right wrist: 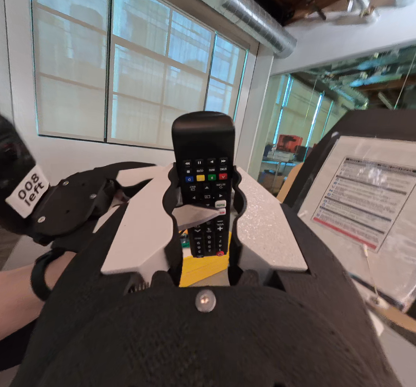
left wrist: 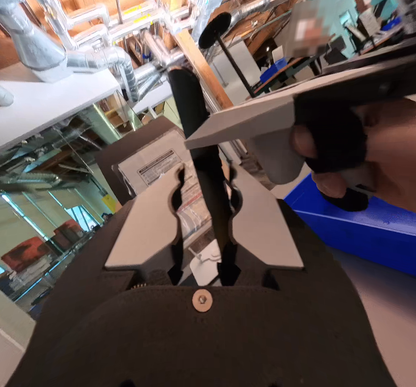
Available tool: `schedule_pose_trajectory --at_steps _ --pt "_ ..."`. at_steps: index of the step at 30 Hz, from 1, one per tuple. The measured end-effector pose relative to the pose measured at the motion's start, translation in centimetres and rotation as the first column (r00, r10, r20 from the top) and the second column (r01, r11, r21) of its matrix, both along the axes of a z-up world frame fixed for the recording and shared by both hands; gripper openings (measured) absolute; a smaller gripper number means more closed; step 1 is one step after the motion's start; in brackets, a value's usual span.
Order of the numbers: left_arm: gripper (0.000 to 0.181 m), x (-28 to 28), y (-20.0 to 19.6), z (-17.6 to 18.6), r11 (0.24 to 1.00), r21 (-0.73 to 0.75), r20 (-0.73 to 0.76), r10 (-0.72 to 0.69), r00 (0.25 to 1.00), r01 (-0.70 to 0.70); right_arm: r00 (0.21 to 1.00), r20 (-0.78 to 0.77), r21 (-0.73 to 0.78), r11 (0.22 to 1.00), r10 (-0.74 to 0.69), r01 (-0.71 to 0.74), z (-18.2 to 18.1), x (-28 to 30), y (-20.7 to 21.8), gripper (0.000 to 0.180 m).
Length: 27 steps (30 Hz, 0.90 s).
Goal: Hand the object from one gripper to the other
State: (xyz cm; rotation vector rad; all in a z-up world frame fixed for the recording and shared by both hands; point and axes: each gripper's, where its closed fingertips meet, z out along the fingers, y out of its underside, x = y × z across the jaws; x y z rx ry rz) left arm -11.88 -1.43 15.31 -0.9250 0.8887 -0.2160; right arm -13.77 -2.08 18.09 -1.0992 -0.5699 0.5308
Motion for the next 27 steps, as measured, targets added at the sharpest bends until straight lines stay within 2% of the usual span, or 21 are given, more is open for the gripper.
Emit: schedule_pose_trajectory --at_steps 1,3,6,8,11,14,18,20,23,27 --pt "0.050 0.1 -0.3 0.2 1.000 0.011 0.006 -0.012 1.000 0.011 1.000 -0.019 -0.043 0.999 0.007 -0.008 0.0 0.9 0.4 0.046" --pt "0.073 0.6 -0.7 0.2 0.998 -0.022 0.000 -0.051 0.999 0.051 0.998 -0.059 -0.121 0.993 0.010 -0.017 0.0 3.5 1.1 0.046" --pt "0.075 1.2 -2.4 0.4 0.983 -0.048 -0.018 -0.179 0.984 0.178 0.995 -0.085 -0.289 0.957 -0.053 0.027 -0.9 9.6 2.1 0.046" --pt "0.071 0.4 -2.2 0.9 0.984 -0.044 -0.034 -0.173 0.984 0.172 0.989 -0.054 -0.436 0.894 -0.138 0.101 -3.1 14.3 2.5 0.046" --pt "0.072 -1.1 -1.5 1.7 0.983 -0.080 -0.037 -0.168 0.985 0.165 0.940 0.088 -0.621 0.719 -0.330 0.311 -8.3 21.6 2.9 0.047" --pt "0.071 -2.9 -0.9 2.8 0.976 -0.123 0.010 -0.178 0.984 0.178 0.852 0.239 -0.754 0.463 -0.466 0.466 -14.1 27.5 2.7 0.047" --pt "0.070 -4.7 0.0 3.5 0.974 -0.144 0.041 -0.170 0.985 0.174 0.793 0.389 -0.853 0.143 -0.468 0.503 -21.7 31.1 2.1 0.047" --pt "0.069 -5.2 0.4 3.4 0.975 -0.144 0.035 -0.168 0.985 0.171 0.770 0.469 -0.843 0.041 -0.434 0.537 -24.7 32.2 2.1 0.048" --pt "0.069 -5.7 1.2 3.1 0.972 -0.176 0.025 -0.157 0.987 0.159 0.727 0.551 -0.800 -0.010 -0.411 0.600 -26.9 33.4 2.8 0.048" --pt "0.070 -5.6 1.5 2.4 0.962 -0.218 0.005 -0.171 0.985 0.168 0.657 0.630 -0.731 -0.032 -0.414 0.681 -28.5 34.3 4.1 0.048"
